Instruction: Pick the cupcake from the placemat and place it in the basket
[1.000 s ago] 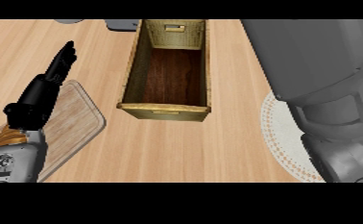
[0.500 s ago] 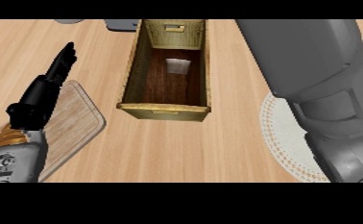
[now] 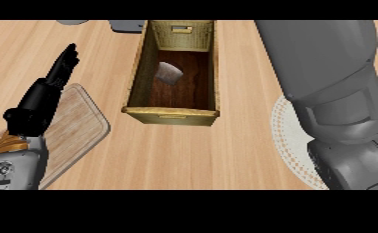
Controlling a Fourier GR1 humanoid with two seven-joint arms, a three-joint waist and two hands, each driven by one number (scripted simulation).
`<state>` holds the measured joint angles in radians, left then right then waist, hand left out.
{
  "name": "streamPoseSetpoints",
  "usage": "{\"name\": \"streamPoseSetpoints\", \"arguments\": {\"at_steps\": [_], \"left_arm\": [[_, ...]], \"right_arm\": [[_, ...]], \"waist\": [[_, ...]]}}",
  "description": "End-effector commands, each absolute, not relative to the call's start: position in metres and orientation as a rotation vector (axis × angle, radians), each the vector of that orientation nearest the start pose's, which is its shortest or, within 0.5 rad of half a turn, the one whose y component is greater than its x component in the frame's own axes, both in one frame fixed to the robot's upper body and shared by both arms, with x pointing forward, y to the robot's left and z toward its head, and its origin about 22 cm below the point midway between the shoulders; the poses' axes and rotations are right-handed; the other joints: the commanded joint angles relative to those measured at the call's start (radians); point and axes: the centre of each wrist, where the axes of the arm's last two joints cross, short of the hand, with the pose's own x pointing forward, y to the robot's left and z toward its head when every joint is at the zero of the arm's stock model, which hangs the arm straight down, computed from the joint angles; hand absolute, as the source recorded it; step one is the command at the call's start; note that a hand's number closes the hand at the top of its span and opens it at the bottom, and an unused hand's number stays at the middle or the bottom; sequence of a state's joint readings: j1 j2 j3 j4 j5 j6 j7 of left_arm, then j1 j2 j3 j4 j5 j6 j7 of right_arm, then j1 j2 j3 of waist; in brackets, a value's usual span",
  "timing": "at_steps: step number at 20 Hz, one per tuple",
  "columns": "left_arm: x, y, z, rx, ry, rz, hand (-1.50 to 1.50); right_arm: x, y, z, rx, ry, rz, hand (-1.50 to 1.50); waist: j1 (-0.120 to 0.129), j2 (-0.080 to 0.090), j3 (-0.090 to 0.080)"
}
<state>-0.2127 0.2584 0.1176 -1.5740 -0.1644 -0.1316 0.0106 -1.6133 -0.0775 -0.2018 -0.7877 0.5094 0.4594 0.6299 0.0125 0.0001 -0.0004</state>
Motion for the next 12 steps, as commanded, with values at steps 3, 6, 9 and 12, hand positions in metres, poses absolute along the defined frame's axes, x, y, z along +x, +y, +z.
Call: {"name": "streamPoseSetpoints", "arguments": {"at_steps": [3, 6, 9, 12], "left_arm": [[0.285, 0.292, 0.079, 0.290, -1.733, -0.389, 0.00], [0.286, 0.286, 0.079, 0.291, -1.734, -0.379, 0.00], [0.281, 0.289, 0.070, 0.291, -1.733, -0.390, 0.00], [0.289, 0.291, 0.083, 0.288, -1.737, -0.377, 0.00]], "right_arm": [[0.413, -0.076, 0.402, -0.352, -1.627, 0.566, -1.50], [0.423, -0.106, 0.392, -0.369, -1.646, 0.405, -1.50], [0.437, -0.154, 0.369, -0.402, -1.622, 0.264, -1.50], [0.435, -0.184, 0.386, -0.399, -1.650, 0.156, -1.50]], "waist": [[0.011, 0.003, 0.000], [0.003, 0.003, 0.000], [-0.001, 0.004, 0.001], [-0.001, 0.004, 0.001]]}}
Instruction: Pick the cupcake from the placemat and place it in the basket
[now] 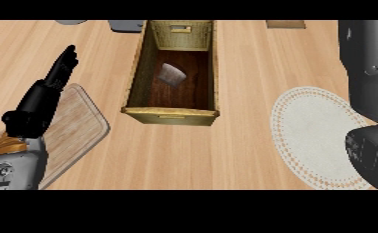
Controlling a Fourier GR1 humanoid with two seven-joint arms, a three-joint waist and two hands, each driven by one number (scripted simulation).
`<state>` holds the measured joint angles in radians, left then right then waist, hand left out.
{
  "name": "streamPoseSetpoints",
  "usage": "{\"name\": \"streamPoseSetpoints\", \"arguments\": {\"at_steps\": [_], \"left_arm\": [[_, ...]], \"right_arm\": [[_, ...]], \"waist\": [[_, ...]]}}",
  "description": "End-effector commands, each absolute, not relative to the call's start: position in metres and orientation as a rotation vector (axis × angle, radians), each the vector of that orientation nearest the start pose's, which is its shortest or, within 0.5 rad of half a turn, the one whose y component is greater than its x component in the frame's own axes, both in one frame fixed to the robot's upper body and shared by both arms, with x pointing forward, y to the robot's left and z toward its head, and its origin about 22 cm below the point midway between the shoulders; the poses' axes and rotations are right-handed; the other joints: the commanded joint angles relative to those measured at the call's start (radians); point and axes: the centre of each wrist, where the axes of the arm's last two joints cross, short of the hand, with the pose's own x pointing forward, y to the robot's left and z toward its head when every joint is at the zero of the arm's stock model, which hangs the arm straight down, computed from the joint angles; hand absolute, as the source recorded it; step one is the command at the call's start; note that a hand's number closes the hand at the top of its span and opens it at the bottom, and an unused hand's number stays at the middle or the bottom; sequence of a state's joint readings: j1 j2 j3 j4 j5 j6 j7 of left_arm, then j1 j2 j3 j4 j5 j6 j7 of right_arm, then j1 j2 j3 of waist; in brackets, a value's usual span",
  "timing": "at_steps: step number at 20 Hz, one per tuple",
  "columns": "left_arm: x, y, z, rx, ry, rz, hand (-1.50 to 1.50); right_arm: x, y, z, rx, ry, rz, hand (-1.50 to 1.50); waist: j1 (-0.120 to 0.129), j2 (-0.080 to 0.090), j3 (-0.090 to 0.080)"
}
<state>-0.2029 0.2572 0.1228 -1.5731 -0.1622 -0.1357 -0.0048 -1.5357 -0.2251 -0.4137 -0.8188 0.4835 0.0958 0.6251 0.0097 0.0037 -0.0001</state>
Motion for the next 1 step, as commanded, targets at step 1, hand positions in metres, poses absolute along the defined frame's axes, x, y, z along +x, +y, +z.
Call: {"name": "streamPoseSetpoints", "arguments": {"at_steps": [1], "left_arm": [[0.2924, 0.2984, 0.0715, 0.304, -1.726, -0.370, 0.00]], "right_arm": [[0.4303, -0.2086, 0.3979, -0.410, -1.669, 0.158, -1.50]], "waist": [[-0.007, 0.001, 0.000]]}}
